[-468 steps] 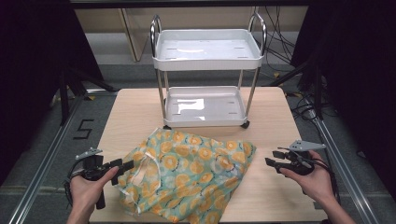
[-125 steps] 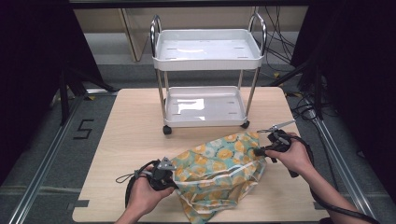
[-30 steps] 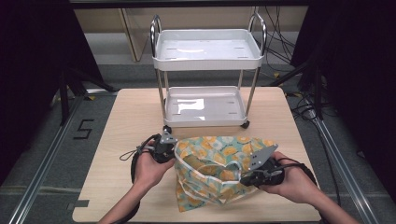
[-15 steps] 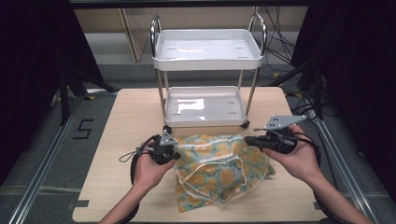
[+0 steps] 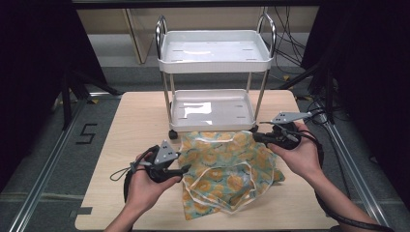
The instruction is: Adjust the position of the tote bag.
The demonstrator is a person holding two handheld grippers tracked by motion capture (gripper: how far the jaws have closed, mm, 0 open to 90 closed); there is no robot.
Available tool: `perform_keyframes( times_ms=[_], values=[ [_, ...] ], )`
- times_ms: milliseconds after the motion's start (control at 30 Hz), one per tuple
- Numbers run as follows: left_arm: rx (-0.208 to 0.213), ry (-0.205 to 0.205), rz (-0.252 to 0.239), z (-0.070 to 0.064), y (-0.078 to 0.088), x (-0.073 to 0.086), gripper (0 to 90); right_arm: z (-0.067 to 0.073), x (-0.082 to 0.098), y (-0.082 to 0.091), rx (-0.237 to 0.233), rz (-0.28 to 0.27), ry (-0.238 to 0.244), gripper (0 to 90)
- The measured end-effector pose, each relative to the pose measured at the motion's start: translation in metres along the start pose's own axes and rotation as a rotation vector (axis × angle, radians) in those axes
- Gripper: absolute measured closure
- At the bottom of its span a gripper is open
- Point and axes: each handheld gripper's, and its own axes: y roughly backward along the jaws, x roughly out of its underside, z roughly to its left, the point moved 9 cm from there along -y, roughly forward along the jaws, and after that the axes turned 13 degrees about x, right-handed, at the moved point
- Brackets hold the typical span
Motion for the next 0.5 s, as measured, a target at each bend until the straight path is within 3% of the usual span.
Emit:
perform_keyframes(
  times_ms=[100, 300, 400, 500],
  values=[
    [0.055, -0.058, 0.005, -0.018, -0.014, -0.013, 48.1, -0.003, -0.002, -0.003, 0.020, -0.027, 0.016, 90.0],
    [0.129, -0.164, 0.068, -0.036, -0.059, -0.027, 48.1, -0.003, 0.001, -0.004, 0.014, 0.001, 0.014, 90.0],
    [0.136, -0.200, 0.108, -0.035, -0.081, -0.030, 47.0, -0.004, 0.002, -0.005, 0.015, 0.011, 0.019, 90.0],
    [0.128, -0.205, 0.130, -0.032, -0.088, -0.028, 47.4, -0.003, 0.001, -0.007, 0.016, 0.005, 0.013, 90.0]
  ],
)
